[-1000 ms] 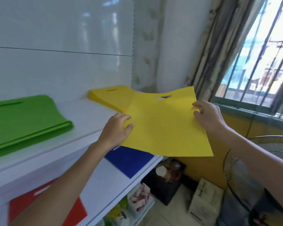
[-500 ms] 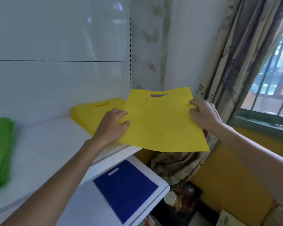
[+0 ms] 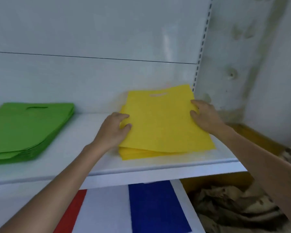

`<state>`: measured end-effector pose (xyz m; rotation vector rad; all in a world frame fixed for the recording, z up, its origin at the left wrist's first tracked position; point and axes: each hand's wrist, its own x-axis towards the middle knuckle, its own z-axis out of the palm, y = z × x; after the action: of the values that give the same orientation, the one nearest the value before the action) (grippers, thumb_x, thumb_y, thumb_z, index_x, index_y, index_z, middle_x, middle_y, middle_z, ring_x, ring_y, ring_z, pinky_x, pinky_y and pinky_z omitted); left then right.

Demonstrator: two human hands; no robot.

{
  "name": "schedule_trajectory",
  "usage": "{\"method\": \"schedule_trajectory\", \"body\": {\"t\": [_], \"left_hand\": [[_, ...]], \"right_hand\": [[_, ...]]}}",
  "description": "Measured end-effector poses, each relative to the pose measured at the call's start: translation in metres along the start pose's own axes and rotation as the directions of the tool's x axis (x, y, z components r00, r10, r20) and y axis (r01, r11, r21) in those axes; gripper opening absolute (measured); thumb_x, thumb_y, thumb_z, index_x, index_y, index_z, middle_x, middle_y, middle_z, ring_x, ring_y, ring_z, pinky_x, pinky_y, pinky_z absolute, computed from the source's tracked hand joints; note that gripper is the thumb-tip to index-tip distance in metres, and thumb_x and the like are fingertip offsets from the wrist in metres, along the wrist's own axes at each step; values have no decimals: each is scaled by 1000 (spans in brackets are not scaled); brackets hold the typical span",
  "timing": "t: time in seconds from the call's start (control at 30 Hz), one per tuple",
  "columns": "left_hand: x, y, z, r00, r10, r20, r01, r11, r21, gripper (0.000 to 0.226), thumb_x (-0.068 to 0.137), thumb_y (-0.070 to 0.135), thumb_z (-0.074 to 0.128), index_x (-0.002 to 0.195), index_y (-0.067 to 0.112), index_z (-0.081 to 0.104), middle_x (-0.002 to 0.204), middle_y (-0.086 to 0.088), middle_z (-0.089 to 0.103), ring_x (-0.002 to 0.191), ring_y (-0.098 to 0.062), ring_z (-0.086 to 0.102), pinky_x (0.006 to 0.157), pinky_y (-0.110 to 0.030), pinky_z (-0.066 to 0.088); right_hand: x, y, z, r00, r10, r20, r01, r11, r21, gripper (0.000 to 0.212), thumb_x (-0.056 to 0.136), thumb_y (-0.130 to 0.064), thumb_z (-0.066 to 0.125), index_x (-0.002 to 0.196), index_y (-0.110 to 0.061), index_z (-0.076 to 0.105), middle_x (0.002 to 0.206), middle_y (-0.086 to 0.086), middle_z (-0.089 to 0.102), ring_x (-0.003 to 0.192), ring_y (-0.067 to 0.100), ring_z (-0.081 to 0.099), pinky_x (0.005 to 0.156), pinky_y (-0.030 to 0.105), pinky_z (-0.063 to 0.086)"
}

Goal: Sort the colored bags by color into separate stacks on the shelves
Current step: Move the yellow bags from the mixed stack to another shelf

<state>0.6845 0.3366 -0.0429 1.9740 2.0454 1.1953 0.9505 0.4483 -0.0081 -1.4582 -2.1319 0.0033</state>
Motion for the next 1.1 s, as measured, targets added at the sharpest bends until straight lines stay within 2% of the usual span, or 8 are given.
{"method": "schedule_trajectory", "body": {"t": [0.1,0.2,0.33,0.43,0.53,0.63,0.87,1.1], "left_hand": [[-5,-3,11,995,-93,41,91,994,64,41,90,25,57,128,14,53,130,-10,50,116,-26,48,96,-25,33],[-11,-6,22,970,-223,96,209,969,135,45,86,41,54,127,21,55,129,-11,48,118,-26,47,100,-31,36],[-10,-5,25,959,-284,-20,285,951,123,34,85,37,60,116,22,62,117,-10,54,110,-25,54,89,-31,41],[-11,-2,23,961,-273,-51,277,953,122,31,87,35,59,113,18,64,118,-7,58,107,-23,56,91,-32,43],[-16,-3,5,951,-274,-141,291,949,123,26,88,36,56,106,20,66,113,-4,61,100,-21,59,90,-34,45],[-31,-10,-33,934,-231,-273,282,945,164,24,88,27,57,108,17,65,112,-5,61,92,-20,59,84,-27,43],[-122,-54,-160,829,-189,-526,393,866,310,26,80,8,63,106,9,65,100,-13,60,88,-27,59,81,-33,44],[-210,-130,-275,786,-305,-537,511,809,289,20,86,13,59,105,17,64,104,-1,53,96,-14,54,83,-29,41]], "right_hand": [[13,9,22,986,-14,167,14,1000,2,53,97,-26,43,145,-9,28,152,9,27,138,27,27,112,36,24],[14,21,48,922,51,384,-41,999,-36,44,98,-35,37,135,-11,44,145,11,37,132,32,33,109,43,28],[20,27,58,923,50,381,-32,998,-53,44,96,-40,34,132,-19,48,140,12,41,127,34,38,106,47,32],[32,27,59,910,61,409,-27,996,-89,47,92,-43,37,134,-24,46,141,12,41,128,35,37,105,46,34],[40,-2,51,967,-32,252,39,999,-20,37,91,-30,47,123,-14,58,133,16,49,122,35,44,102,43,38],[39,-72,41,971,-227,76,209,958,198,32,92,-22,50,120,-11,60,127,14,53,116,30,51,99,39,41],[-7,-276,77,770,-638,-31,575,671,469,28,89,-15,53,115,-8,62,117,14,60,109,29,56,95,38,42],[-62,-447,114,646,-758,-88,663,500,557,29,85,-8,51,111,-7,64,113,13,63,106,28,57,93,34,42]]}}
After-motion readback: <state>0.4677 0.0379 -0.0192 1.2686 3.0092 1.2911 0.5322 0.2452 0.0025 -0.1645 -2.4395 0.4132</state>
